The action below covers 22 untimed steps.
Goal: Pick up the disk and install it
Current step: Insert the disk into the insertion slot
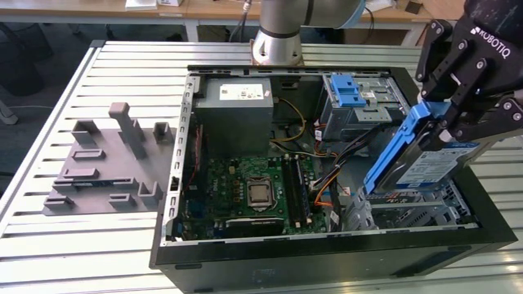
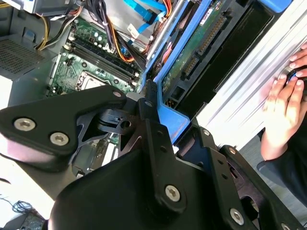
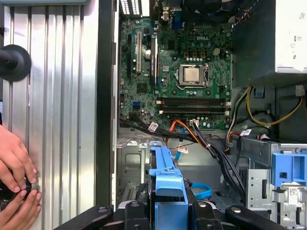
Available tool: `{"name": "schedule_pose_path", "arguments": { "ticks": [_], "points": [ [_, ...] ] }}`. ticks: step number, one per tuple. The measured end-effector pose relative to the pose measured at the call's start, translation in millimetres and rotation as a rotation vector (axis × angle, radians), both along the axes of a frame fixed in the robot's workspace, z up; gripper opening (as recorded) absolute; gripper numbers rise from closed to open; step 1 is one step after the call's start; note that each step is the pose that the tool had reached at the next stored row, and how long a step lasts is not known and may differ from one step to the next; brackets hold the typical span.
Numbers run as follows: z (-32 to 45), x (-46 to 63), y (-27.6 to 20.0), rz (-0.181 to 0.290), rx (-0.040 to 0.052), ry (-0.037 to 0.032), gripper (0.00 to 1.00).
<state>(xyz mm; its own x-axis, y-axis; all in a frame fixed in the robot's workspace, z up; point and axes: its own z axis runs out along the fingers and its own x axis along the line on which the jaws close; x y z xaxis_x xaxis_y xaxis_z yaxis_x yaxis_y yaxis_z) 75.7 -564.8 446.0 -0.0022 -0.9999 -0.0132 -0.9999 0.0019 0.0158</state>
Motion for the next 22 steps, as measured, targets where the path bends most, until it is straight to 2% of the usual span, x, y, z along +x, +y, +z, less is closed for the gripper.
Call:
{"name": "schedule_pose_path", "arguments": {
  "ticks": [8,22],
  "points": [
    [-4.4,1.9,-1.6,0.0,0.0017,0.0001,0.36],
    [-11.6,2.2,-7.3,-0.001,0.0063,0.0,0.36]
  ]
}}
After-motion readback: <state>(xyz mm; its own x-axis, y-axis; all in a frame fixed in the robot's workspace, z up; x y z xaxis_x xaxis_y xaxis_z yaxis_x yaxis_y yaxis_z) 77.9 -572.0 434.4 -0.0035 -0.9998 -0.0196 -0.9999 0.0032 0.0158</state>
